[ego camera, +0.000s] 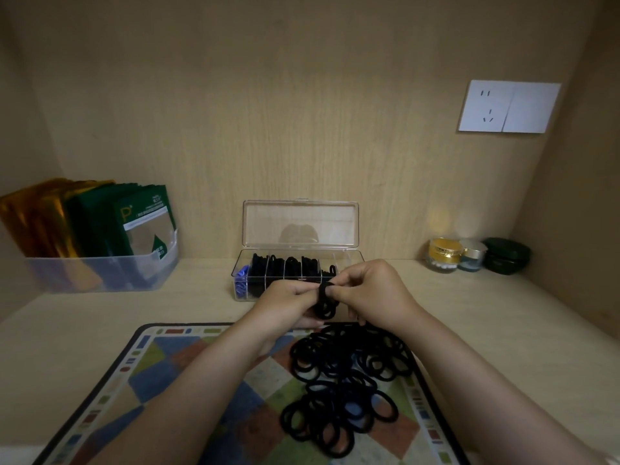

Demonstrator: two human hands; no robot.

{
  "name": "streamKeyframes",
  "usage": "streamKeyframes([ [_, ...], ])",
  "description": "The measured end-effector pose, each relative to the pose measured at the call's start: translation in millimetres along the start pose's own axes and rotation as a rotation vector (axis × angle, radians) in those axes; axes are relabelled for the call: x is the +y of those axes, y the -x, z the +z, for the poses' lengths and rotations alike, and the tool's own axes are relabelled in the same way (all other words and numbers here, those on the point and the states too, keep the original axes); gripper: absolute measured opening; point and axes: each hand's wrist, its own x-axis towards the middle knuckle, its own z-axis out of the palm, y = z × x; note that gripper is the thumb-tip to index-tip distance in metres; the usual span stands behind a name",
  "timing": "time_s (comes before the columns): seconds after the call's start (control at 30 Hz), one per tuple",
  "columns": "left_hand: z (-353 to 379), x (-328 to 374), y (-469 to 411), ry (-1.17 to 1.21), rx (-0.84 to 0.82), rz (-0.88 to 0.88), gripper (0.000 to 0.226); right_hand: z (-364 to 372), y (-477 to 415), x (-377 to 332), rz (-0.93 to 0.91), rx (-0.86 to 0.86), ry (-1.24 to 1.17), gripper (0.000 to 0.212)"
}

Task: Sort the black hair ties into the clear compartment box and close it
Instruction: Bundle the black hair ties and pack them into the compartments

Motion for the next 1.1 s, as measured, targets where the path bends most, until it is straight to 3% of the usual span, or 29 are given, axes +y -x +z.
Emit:
streamKeyframes([
  [0.1,-1,1,0,0.098,-0.032,-0.027,0.035,2,-1,4,-0.059,0.065,0.116,0.006],
  [0.23,-2,0,1,-0.081,-0.06,0.036,0.029,4,-2,8,-0.113,0.06,0.246,0.004],
  [0.47,-10,3,0,-0.129,0.046,0.06,0.022,-14,-3,9,-0.101,-0.058,0.072,0.004],
  [0.57,-13,1,-1,-0.156,0.098,0.059,0.026,-29,-2,10,-0.104,-0.224,0.2,0.006],
  [0.67,-15,1,0,-0.189,0.115,0.063,0.029,-35,4,11,-0.044,-0.44,0.343,0.024],
  [0.77,-14,3,2,-0.248,0.119,0.097,0.021,-34,6,11,-0.026,-0.507,0.413,0.033],
  [1.1,-11,2,4,-0.278,0.127,0.115,0.017,-27,2,15,-0.05,-0.502,0.518,0.013],
])
